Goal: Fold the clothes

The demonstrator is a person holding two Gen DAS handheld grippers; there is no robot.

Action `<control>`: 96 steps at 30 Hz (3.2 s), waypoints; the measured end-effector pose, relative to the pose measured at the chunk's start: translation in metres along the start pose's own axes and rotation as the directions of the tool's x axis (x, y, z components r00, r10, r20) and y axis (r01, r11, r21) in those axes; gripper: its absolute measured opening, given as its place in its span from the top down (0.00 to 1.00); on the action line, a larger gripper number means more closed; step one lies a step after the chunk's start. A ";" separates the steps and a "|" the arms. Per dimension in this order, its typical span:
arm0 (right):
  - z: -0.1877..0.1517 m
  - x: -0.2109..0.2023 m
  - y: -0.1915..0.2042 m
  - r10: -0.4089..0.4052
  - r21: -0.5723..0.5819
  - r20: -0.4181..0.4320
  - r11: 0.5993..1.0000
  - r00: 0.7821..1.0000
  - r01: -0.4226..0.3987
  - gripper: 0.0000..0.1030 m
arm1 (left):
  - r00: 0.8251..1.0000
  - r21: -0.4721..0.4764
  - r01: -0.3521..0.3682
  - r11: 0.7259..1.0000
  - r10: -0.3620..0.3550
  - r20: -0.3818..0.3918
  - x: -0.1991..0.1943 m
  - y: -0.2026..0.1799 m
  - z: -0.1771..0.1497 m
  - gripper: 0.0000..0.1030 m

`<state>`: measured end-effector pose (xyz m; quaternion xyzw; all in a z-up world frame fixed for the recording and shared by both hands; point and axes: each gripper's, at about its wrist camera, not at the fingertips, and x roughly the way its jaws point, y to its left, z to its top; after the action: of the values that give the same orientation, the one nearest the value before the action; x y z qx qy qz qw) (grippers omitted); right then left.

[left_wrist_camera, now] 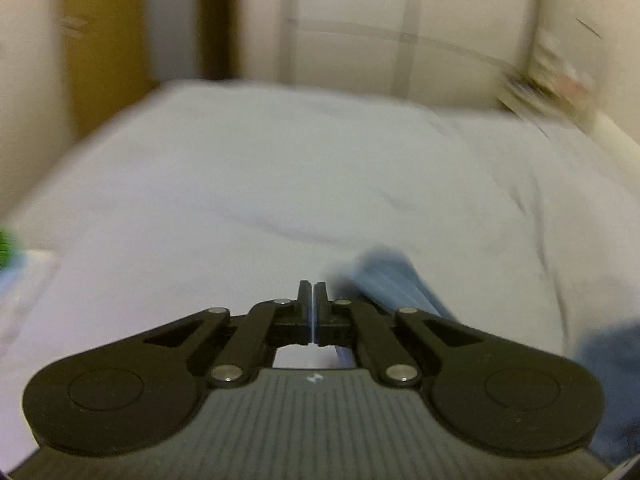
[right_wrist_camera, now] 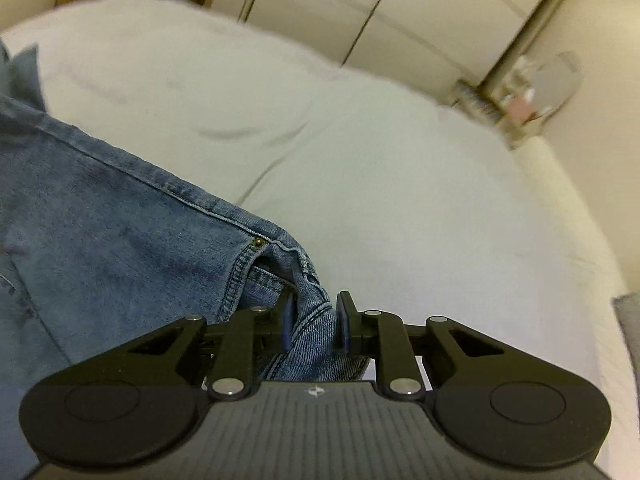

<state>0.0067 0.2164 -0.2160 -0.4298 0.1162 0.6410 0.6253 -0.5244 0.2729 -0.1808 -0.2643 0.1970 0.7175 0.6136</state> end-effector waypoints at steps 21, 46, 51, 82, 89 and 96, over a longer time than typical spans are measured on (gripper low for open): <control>-0.004 0.043 -0.036 -0.063 0.190 -0.181 0.977 0.981 0.098 0.78 | 0.942 0.730 0.130 0.671 0.146 -0.302 0.031 -0.035 -0.140 0.58; -0.017 -0.018 -0.061 -0.127 0.228 -0.053 0.964 0.990 0.136 0.81 | 0.996 0.767 -0.011 0.641 0.072 -0.046 -0.098 -0.024 0.020 0.86; 0.016 0.089 -0.081 -0.113 0.314 -0.213 0.933 0.970 0.178 0.64 | 0.976 0.799 0.051 0.599 0.141 -0.167 0.067 -0.057 0.060 0.58; 0.009 0.142 0.100 0.502 0.860 -0.143 0.489 0.853 -0.144 0.35 | 0.871 0.123 -0.044 0.991 0.098 -0.481 0.196 0.087 -0.071 0.97; 0.036 0.132 0.097 0.447 0.829 -0.129 0.538 0.885 -0.150 0.36 | 0.954 0.095 -0.023 0.995 0.050 -0.296 0.172 0.122 0.070 0.94; 0.025 0.112 0.084 0.422 0.842 -0.120 0.523 0.899 -0.133 0.36 | 0.909 0.287 -0.234 0.929 0.314 -0.276 0.207 0.129 0.105 0.39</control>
<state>-0.0627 0.2966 -0.3117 -0.1623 0.5627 0.5302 0.6131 -0.6886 0.4758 -0.2326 -0.2668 0.4162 0.7148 0.4945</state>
